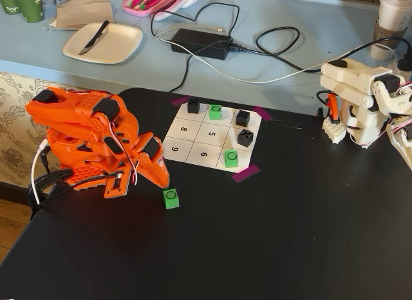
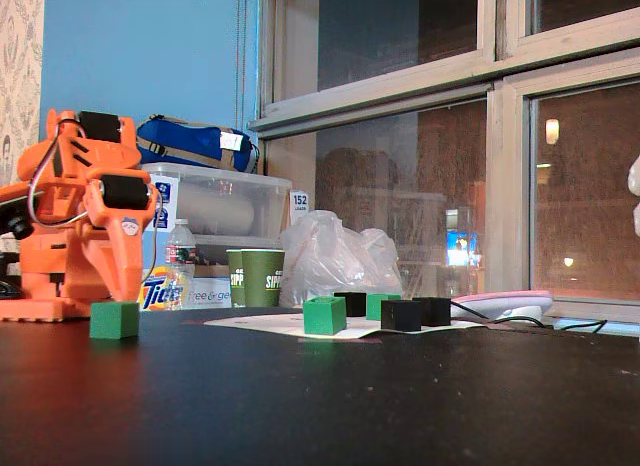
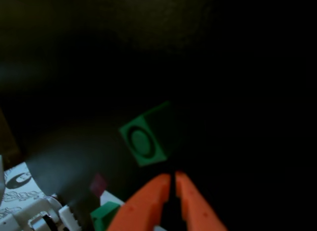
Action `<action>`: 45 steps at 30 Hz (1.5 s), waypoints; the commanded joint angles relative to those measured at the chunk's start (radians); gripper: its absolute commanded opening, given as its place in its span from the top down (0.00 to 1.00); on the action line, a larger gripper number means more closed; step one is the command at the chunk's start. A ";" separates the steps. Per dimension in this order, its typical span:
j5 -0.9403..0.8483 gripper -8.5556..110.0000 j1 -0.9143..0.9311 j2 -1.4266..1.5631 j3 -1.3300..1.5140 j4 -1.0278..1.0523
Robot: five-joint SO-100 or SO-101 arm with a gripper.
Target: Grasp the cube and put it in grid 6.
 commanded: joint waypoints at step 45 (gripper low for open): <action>-0.299 0.93 -0.025 -0.336 -0.588 0.224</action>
